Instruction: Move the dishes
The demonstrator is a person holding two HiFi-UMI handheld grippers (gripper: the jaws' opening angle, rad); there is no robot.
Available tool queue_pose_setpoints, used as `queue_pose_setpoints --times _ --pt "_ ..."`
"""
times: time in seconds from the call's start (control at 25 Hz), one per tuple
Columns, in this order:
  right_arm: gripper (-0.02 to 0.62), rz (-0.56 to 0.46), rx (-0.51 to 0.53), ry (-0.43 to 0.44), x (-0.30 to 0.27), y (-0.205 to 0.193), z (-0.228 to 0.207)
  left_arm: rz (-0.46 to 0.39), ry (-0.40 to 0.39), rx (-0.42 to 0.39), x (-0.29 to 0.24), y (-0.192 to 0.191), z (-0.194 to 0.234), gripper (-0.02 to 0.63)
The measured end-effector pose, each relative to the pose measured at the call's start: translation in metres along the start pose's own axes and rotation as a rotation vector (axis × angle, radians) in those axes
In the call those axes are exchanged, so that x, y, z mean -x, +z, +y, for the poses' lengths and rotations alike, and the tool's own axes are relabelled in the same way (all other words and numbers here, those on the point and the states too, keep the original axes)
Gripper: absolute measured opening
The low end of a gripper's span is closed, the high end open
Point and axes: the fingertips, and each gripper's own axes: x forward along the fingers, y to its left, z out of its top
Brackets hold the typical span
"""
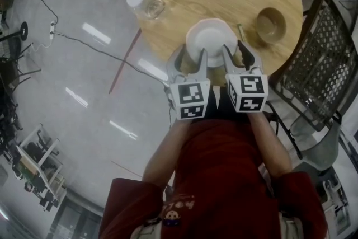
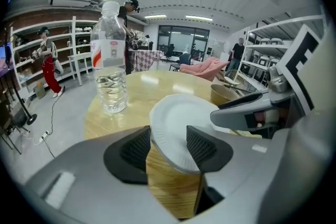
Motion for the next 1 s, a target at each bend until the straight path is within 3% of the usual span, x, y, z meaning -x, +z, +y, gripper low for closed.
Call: queue_pose_setpoints --times 0.56,1.0 --pt "0.181 -0.090 -0.119 -0.112 0.041 -0.007 -0.053 -0.030 -0.107 -0.122 -0.010 0.027 -0.060 0.227" --pt "0.181 -0.135 -0.229 -0.231 0.099 -0.039 -0.121 -0.031 -0.242 -0.258 -0.016 0.035 -0.153 0.227"
